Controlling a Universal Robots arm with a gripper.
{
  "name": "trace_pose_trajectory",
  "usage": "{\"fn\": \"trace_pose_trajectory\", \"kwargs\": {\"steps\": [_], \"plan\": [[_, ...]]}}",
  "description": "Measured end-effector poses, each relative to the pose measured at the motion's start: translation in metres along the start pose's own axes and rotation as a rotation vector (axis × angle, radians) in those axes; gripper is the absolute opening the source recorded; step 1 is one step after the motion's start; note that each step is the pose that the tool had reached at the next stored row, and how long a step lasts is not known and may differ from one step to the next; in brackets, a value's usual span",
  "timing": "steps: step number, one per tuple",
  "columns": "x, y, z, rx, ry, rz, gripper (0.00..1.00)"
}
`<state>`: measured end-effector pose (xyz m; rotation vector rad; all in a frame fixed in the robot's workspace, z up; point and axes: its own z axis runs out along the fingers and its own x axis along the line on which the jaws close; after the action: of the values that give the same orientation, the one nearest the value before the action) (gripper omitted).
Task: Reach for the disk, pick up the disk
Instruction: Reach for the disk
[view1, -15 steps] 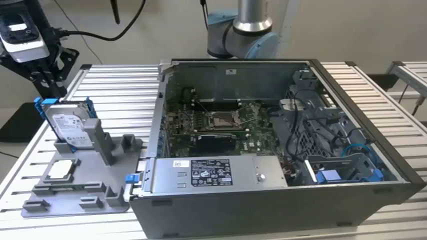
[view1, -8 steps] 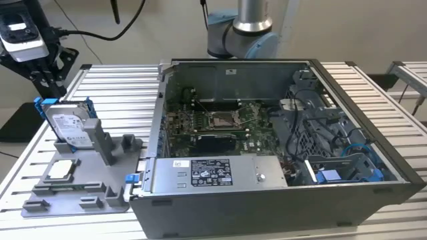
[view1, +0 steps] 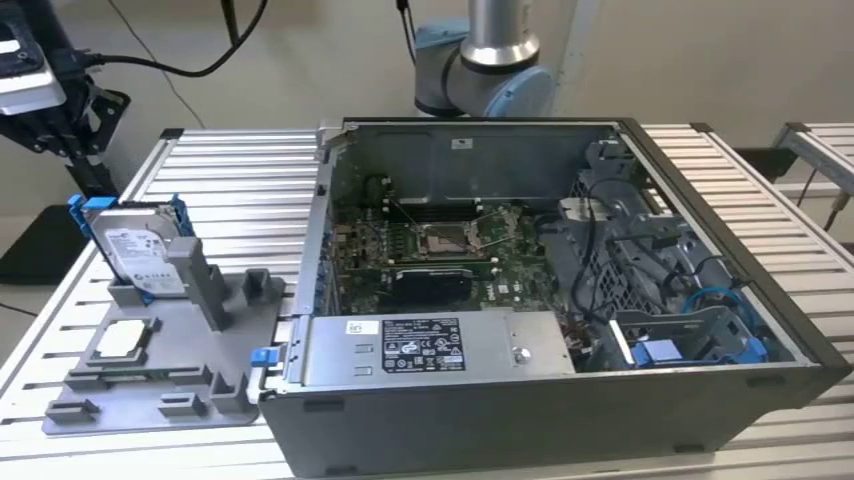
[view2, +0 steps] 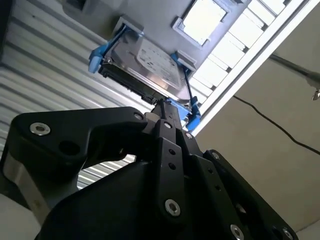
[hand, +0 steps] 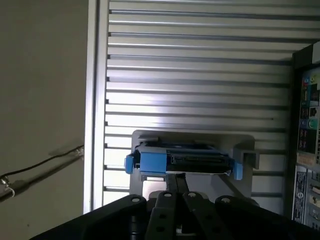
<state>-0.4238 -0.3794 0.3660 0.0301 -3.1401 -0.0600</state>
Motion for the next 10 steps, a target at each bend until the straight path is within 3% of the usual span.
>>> {"fn": "trace_pose_trajectory", "kwargs": {"steps": [5, 10], "plan": [[0.0142, 0.0121, 0.0047, 0.0, 0.0001, 0.0, 0.0], [0.0162, 0.0125, 0.0052, 0.0, 0.0001, 0.0, 0.0]]}}
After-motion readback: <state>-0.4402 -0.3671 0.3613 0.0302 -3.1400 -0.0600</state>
